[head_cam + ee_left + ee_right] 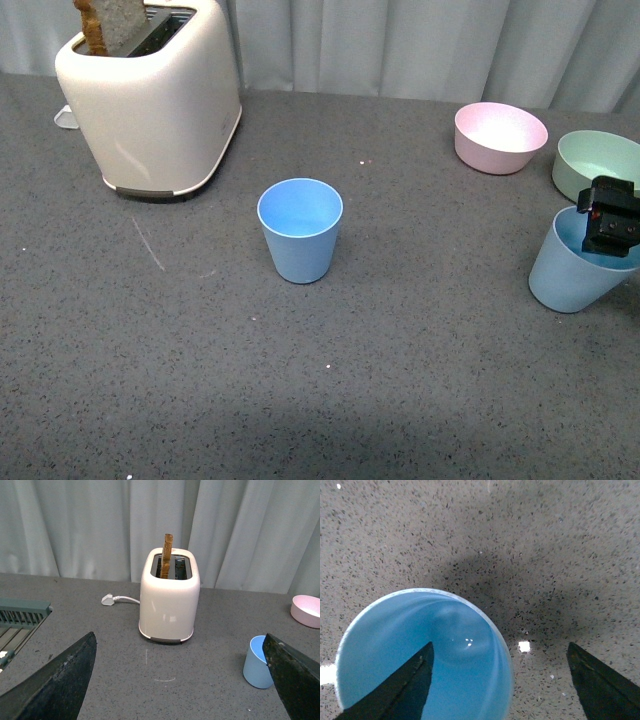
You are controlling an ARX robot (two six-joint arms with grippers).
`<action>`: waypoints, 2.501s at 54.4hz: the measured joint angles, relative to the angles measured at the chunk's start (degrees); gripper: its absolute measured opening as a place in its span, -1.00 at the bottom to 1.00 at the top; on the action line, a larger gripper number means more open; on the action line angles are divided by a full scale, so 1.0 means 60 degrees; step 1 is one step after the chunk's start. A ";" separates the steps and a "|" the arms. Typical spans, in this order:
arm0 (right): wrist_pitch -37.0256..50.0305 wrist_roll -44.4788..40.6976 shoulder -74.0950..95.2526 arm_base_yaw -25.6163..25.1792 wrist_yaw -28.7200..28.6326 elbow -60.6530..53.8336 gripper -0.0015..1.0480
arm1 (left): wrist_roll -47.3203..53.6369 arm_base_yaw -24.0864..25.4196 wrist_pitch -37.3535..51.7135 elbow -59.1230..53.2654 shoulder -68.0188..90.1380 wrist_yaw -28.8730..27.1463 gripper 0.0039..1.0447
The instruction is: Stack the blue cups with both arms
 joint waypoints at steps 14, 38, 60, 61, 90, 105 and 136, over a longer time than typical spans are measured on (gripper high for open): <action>-0.0178 0.0299 0.0627 -0.0011 -0.0084 0.0412 -0.44 | 0.0000 0.0000 0.0000 0.0004 0.0000 0.0000 0.88; -0.0452 0.0740 -0.0244 0.0011 -0.1388 0.0248 -0.98 | 0.0000 0.0000 0.0000 0.0000 0.0000 0.0000 0.88; -0.0874 0.1883 -0.0965 0.2390 -0.3479 0.1508 -0.98 | 0.0000 0.0000 0.0000 0.0004 0.0000 0.0000 0.88; -0.0871 0.1927 -0.0900 0.2532 -0.3512 0.1614 -0.98 | 0.0000 0.0000 0.0000 0.0000 0.0000 0.0000 0.88; -0.1322 0.2328 0.0750 0.3861 -0.3694 0.3424 -0.91 | 0.0000 0.0000 0.0000 0.0000 0.0000 0.0000 0.88; -0.0572 0.2000 0.0058 0.3697 -0.3297 0.2637 0.08 | 0.0000 0.0000 0.0000 0.0004 0.0000 0.0000 0.88; 1.1653 -0.2499 -0.3384 0.2237 0.1789 -0.4860 -0.98 | 0.0011 0.0000 -0.0011 0.0004 -0.0004 0.0004 0.88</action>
